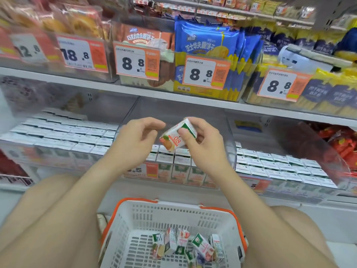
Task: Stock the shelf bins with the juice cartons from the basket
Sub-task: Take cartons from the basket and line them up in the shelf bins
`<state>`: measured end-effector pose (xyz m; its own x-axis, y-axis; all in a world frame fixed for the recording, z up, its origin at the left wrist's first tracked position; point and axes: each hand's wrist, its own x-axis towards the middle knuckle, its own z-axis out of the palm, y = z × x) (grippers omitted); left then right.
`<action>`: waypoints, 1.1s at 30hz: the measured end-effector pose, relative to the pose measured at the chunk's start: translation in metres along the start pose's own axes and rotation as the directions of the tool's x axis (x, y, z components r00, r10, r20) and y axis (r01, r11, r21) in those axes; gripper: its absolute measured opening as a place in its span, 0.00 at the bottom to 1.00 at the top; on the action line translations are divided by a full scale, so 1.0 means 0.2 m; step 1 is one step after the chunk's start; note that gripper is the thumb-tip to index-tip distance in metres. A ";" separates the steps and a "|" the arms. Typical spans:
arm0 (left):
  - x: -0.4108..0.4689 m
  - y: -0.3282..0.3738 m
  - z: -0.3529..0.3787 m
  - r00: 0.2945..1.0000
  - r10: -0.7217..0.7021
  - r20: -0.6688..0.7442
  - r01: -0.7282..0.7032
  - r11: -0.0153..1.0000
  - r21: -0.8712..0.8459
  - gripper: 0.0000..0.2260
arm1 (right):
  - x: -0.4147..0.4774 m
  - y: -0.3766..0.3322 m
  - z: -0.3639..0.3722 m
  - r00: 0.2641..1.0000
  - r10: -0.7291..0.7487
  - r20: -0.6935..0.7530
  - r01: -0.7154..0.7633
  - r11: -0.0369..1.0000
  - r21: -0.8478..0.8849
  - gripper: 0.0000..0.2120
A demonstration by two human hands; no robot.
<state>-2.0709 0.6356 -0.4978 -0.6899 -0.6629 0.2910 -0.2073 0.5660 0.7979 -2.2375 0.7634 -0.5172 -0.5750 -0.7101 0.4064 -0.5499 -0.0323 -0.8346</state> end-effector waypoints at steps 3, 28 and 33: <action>0.00 -0.08 -0.08 0.993 -0.009 -0.119 0.046 0.950 0.309 0.16 | 0.06 0.03 0.08 0.998 -0.043 -0.039 0.033 0.972 -0.232 0.19; -0.28 -0.04 0.21 0.963 0.060 0.264 -0.190 0.846 0.499 0.02 | -0.16 -0.09 0.02 0.935 -0.001 0.354 0.210 0.805 -0.555 0.16; -0.39 -0.18 0.46 0.718 -0.191 0.669 -0.346 0.736 0.582 0.09 | -0.45 0.02 -0.15 0.687 0.435 0.583 0.245 0.616 -0.749 0.14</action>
<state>-2.0738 0.7122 -0.5970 -0.9200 -0.2564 -0.2965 -0.3172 0.9313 0.1788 -2.2064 0.8476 -0.5463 -0.2810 -0.9115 -0.3003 -0.9333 0.3324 -0.1356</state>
